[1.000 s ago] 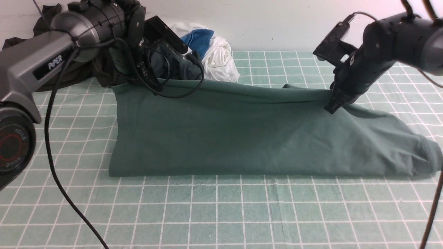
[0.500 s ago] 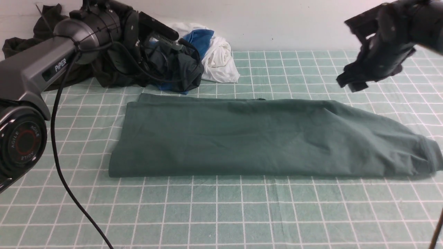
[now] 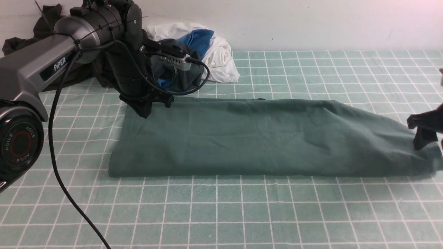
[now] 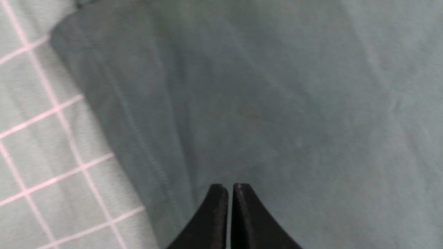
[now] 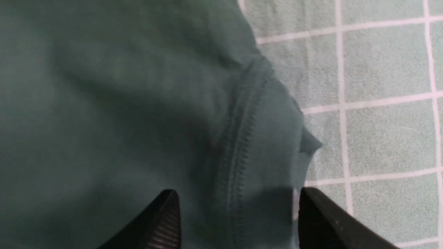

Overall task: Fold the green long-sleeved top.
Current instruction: Use the right arm to clamp the right edge of the fabric

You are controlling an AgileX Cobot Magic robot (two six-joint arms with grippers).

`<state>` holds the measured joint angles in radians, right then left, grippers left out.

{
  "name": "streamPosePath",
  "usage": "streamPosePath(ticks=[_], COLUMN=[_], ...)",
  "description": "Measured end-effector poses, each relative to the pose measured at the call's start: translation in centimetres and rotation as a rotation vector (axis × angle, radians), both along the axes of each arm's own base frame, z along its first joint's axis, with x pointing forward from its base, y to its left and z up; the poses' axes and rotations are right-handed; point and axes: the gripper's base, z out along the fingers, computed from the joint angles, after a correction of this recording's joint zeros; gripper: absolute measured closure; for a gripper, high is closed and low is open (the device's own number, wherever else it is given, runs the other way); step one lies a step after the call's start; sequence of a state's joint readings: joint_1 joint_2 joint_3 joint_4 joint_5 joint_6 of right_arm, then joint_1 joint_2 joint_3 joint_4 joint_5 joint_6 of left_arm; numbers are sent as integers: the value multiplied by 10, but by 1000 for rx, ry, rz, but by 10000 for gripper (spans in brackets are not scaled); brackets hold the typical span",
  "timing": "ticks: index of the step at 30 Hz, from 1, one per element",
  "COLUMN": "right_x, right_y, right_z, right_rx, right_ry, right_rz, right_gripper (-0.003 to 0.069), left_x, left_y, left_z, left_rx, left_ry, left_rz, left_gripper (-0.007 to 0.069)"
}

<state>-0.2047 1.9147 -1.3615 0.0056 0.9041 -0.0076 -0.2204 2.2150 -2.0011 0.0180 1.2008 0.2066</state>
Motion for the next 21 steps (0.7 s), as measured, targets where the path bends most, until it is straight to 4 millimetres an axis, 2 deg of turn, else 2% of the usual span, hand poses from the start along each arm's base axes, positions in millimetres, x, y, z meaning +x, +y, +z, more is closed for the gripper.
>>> streamPosePath(ticks=[3,8,16,19,21], right_x=[1,7,10,10,10], right_y=[-11,-15,-15,-14,-12], right_z=[-17,-41,-49,-49,-49], right_rx=[-7,-18,-5,5,10], right_ry=[-13,-2,2,-1,-2], right_rz=[-36,-45,-58,-52,-37], right_gripper=[230,228,239,308,417], left_x=[-1,-1,-2,-3,-3], left_y=[-1,-1,0,0,0], left_z=[-3,-6,-7,-7,-7], left_rx=[-12,-10,1,2,9], left_ry=[7,13,33,36,40], left_rz=[-16,-18,-23,-25,-29], left_gripper=[628,628,628,628,628])
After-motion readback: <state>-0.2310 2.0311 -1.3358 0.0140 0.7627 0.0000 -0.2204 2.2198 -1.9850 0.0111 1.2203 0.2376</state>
